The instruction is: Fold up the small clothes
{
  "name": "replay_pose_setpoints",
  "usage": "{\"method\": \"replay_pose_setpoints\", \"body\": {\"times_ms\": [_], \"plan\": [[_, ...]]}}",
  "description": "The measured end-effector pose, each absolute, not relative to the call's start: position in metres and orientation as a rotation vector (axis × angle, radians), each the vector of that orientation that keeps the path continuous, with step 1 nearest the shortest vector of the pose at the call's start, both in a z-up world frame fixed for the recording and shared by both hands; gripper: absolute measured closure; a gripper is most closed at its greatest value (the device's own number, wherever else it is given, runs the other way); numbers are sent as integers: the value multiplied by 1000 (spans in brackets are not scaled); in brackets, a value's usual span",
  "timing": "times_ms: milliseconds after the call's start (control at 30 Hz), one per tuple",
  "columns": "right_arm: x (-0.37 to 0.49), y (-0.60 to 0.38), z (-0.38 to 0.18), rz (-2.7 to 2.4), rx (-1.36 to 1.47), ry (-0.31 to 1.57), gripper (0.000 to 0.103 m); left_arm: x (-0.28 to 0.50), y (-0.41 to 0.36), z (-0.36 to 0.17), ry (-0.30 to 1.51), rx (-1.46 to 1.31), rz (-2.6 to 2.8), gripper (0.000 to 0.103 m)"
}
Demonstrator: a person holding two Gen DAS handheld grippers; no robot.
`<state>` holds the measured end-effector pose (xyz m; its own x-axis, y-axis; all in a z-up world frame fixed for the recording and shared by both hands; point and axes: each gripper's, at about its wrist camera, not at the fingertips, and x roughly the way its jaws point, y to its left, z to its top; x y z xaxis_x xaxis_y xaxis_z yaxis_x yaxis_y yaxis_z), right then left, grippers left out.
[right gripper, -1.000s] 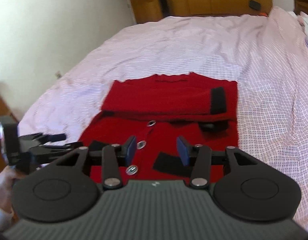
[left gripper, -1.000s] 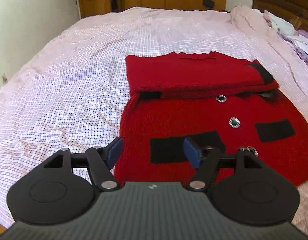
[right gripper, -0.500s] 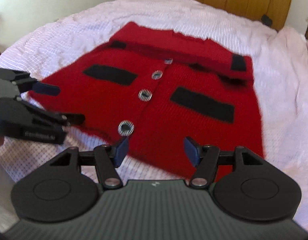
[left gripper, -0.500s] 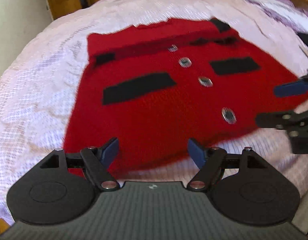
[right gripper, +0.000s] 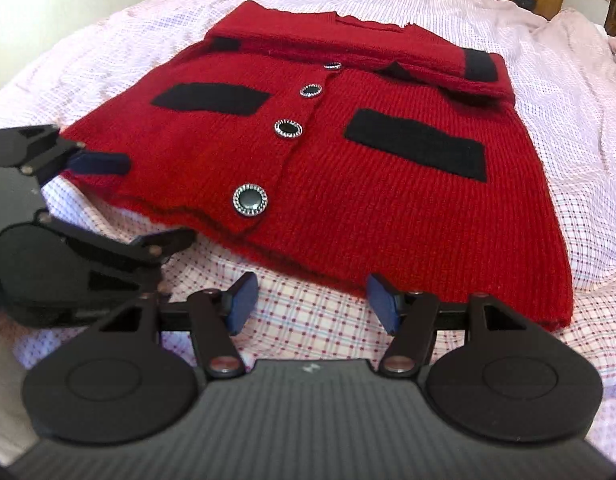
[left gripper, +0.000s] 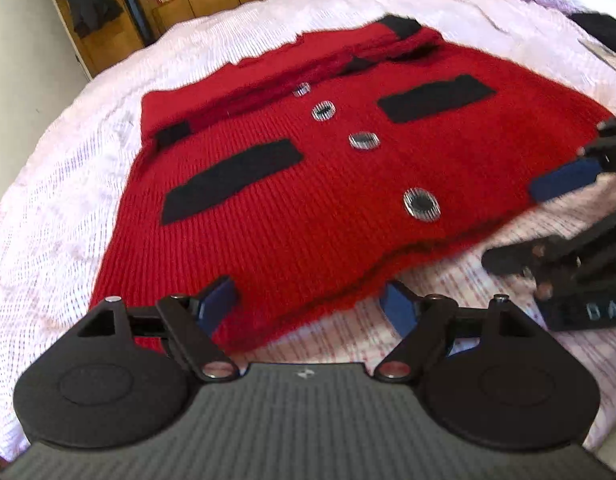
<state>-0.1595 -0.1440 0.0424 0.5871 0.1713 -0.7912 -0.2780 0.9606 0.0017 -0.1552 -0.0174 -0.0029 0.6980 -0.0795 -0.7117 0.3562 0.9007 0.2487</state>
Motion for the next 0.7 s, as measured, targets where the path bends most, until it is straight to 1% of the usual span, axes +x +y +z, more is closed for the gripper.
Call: {"method": "replay_pose_setpoints", "body": {"times_ms": [333,500,700], "plan": [[-143,-126,44,254,-205,869,40,-127,-15,22,691,305,-198,21],[-128,-137,44,143,-240,830,40,-123,-10,30,666,275,-180,21],[-119,-175,52,39,-161,792,41,-130,-1,6,750,329,-158,21]]}}
